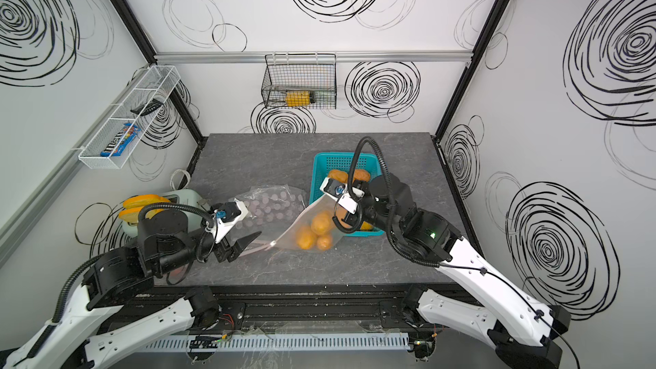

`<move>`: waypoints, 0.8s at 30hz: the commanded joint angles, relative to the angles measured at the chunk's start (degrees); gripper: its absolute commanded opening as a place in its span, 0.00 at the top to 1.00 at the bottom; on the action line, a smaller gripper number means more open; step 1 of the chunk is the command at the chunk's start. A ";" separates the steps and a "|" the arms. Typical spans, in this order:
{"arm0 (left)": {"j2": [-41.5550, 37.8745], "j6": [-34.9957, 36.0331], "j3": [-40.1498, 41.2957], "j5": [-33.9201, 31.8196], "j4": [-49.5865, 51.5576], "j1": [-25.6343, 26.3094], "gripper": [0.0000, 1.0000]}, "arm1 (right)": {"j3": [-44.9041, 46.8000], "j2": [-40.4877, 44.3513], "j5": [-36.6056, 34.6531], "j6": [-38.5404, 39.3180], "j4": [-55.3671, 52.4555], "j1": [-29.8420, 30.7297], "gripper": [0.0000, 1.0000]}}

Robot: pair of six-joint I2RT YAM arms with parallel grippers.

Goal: Put the potatoes into a zipper bag and zip it
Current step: Place the zipper food storage bag at the center of the board.

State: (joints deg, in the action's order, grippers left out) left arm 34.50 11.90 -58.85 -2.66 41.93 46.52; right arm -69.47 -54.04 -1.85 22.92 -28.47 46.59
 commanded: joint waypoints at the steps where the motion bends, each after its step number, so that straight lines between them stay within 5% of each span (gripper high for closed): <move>1: -4.43 -6.54 4.67 -5.38 -10.82 0.28 0.01 | -4.80 -1.54 1.50 -8.61 7.38 -7.30 1.00; 7: -12.73 -13.25 17.03 -3.08 -18.42 0.28 0.04 | -9.27 -9.22 1.81 -15.40 11.31 -21.37 1.00; 13: -12.94 -17.48 21.95 -3.92 -20.10 0.30 0.04 | -12.76 -19.98 4.52 -24.34 17.84 -37.09 1.00; 24: -9.50 -18.48 26.52 2.12 -24.99 -2.02 0.04 | -14.19 -28.18 0.91 -30.31 25.03 -52.48 1.00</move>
State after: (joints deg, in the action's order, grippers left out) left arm 23.73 -5.26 -33.85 -4.21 21.19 45.84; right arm -83.22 -83.81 0.25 -5.02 -9.17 -4.78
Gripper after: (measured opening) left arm 0.957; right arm 0.049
